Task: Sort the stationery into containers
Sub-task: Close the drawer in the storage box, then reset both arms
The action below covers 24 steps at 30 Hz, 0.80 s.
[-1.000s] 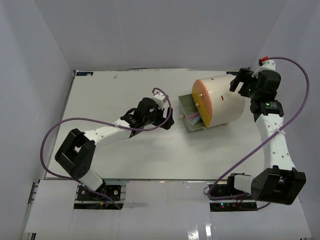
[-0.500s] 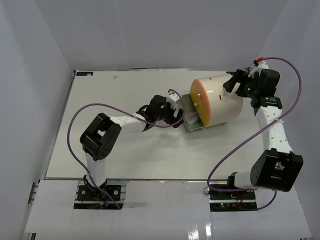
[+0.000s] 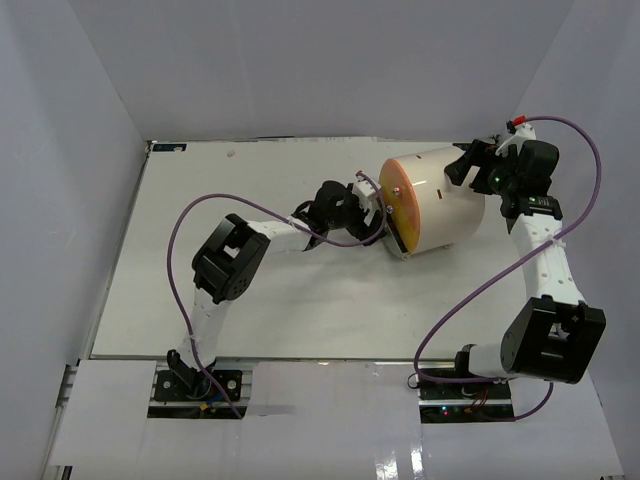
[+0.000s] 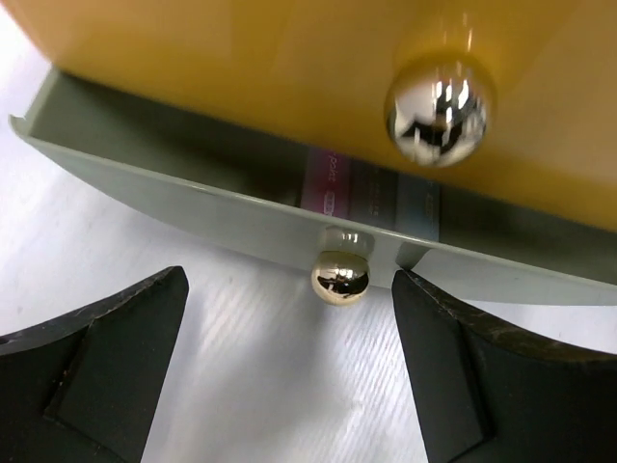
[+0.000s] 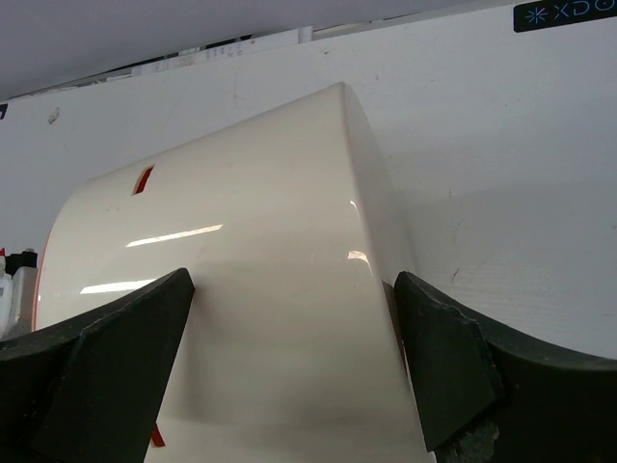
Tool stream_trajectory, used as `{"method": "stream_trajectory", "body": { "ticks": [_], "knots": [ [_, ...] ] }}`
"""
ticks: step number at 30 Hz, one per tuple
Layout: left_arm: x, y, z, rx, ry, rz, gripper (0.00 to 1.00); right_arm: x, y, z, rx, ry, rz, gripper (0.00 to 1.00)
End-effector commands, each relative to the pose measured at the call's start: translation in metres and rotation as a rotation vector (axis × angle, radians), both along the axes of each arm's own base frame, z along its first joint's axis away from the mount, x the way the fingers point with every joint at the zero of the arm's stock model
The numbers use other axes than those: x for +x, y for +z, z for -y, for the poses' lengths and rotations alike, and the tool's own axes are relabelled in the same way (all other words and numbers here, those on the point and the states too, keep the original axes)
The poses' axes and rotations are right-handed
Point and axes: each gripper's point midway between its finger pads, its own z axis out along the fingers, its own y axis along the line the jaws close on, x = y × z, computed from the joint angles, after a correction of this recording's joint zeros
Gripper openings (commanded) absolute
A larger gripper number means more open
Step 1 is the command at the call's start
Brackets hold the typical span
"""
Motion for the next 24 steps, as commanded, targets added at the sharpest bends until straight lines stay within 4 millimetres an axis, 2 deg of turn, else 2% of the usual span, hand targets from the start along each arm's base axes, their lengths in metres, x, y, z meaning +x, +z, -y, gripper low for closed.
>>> {"method": "stream_trajectory", "body": {
  "ticks": [1,5,11,15,16,17,19,20,21,22,23,24],
  "knots": [
    [0.011,0.047,0.026,-0.125,-0.065,0.101,0.98,-0.007,0.001,-0.02,0.055,0.079,-0.011,0.91],
    [0.021,0.057,0.035,-0.175,-0.044,0.108,0.98,-0.005,0.006,-0.019,0.056,0.074,-0.002,0.91],
    [0.034,0.056,0.039,-0.207,-0.001,0.112,0.98,-0.005,0.022,-0.01,0.035,0.015,0.024,0.93],
    [0.034,0.068,0.031,-0.219,0.033,0.134,0.98,-0.012,0.056,0.003,-0.027,-0.051,0.088,0.95],
    [0.035,0.073,0.028,-0.221,0.055,0.141,0.98,-0.014,0.062,0.006,-0.042,-0.064,0.099,0.96],
    [0.034,0.089,0.024,-0.235,0.067,0.16,0.98,-0.017,0.069,0.008,-0.057,-0.075,0.113,0.96],
    [0.034,0.093,0.011,-0.22,0.109,0.157,0.98,-0.028,0.089,0.018,-0.102,-0.13,0.154,0.98],
    [0.032,0.114,0.003,-0.228,0.127,0.171,0.98,-0.038,0.105,0.021,-0.118,-0.15,0.195,0.98],
    [0.028,0.111,-0.006,-0.215,0.15,0.152,0.98,-0.044,0.113,0.027,-0.144,-0.186,0.217,0.96],
    [0.029,0.117,-0.015,-0.212,0.177,0.149,0.98,-0.05,0.119,0.031,-0.158,-0.207,0.232,0.94],
    [0.026,0.142,-0.03,-0.223,0.224,0.16,0.98,-0.064,0.135,0.033,-0.173,-0.228,0.282,0.92],
    [0.021,0.138,-0.041,-0.207,0.249,0.142,0.98,-0.071,0.142,0.039,-0.189,-0.266,0.301,0.9]
  ]
}}
